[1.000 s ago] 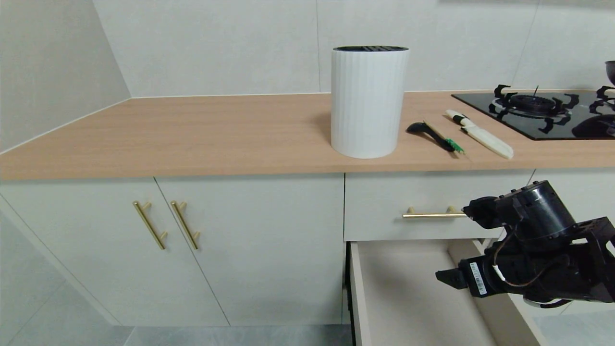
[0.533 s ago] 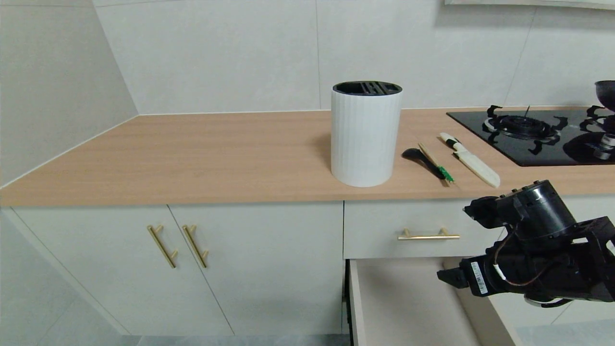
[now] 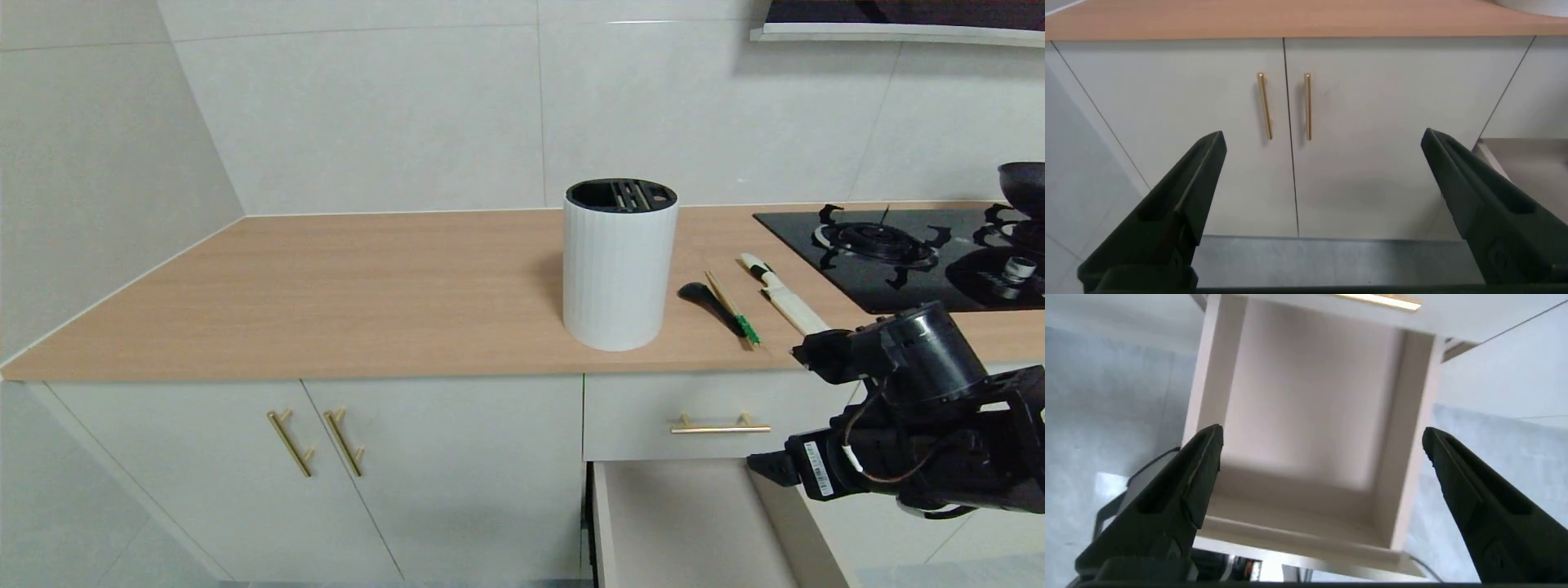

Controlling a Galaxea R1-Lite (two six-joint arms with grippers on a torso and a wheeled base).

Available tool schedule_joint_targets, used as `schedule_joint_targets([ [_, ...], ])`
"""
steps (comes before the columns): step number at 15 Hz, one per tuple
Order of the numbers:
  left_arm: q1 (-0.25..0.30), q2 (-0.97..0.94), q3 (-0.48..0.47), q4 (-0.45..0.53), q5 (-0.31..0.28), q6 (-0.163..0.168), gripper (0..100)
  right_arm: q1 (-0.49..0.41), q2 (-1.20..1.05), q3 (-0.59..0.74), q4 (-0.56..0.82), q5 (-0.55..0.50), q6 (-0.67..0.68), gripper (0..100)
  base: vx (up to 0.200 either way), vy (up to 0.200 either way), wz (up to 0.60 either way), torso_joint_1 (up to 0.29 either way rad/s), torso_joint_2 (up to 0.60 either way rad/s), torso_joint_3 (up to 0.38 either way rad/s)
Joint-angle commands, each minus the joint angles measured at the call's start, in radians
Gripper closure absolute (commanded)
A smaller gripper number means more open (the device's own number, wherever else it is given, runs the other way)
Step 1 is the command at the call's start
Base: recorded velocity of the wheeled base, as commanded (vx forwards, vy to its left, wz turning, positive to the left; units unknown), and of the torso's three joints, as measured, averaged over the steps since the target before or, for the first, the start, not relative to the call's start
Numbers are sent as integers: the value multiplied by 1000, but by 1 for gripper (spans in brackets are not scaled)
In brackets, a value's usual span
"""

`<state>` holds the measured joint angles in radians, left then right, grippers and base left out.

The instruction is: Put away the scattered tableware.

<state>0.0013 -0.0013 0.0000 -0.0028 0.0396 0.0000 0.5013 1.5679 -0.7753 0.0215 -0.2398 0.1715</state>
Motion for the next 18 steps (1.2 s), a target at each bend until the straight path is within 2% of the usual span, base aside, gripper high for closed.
schedule_joint_targets([
  [1,0,1,0,0,0,0,0,-3,-60,-47,-2,0,-49,0,0,0,0,0,0,0],
  [3,0,1,0,0,0,0,0,-12,-68,-145,0,2,-95,0,0,0,0,0,0,0],
  [6,0,1,0,0,0,0,0,-40,-20,-297,11,8,-95,0,0,0,0,0,0,0],
  [8,0,1,0,0,0,0,0,-70,55,-332,3,14,-89,0,0,0,0,0,0,0],
  [11,0,1,0,0,0,0,0,-121,182,-337,-95,11,-87,0,0,0,0,0,0,0],
  [18,0,1,0,0,0,0,0,-175,350,-341,-282,4,-87,0,0,0,0,0,0,0],
])
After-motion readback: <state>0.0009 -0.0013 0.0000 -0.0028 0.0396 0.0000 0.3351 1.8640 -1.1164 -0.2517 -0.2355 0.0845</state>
